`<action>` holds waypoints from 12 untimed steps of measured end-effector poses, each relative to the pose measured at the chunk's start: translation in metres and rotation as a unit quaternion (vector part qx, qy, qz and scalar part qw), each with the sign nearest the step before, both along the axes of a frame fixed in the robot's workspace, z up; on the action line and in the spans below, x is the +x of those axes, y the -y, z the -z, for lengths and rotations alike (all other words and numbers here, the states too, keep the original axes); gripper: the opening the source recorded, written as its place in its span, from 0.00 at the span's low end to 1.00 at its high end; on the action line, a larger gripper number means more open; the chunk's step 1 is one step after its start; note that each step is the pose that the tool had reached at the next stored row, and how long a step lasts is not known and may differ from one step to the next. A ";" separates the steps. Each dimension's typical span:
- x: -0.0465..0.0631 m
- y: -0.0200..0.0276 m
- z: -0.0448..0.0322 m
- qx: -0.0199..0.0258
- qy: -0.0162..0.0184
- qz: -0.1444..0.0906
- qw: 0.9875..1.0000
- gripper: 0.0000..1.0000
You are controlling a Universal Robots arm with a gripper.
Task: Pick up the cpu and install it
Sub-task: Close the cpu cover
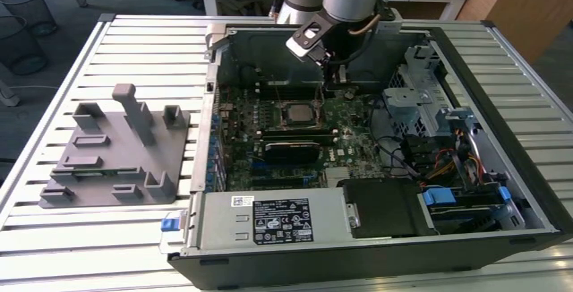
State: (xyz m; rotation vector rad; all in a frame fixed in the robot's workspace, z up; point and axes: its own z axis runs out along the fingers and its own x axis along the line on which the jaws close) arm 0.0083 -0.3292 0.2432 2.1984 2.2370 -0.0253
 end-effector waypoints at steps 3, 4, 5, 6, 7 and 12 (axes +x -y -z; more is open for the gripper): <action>-0.003 0.0000 0.0002 0.000 0.000 0.000 1.000 0.11; -0.004 0.0000 0.0003 0.000 0.000 0.000 1.000 0.11; -0.005 0.0000 0.0004 0.000 0.000 0.000 1.000 0.11; -0.006 0.0000 0.0004 0.000 0.000 0.000 1.000 0.11; -0.007 0.0000 0.0004 0.000 0.000 0.000 1.000 0.11; -0.015 0.0000 0.0018 0.000 0.000 0.000 1.000 0.11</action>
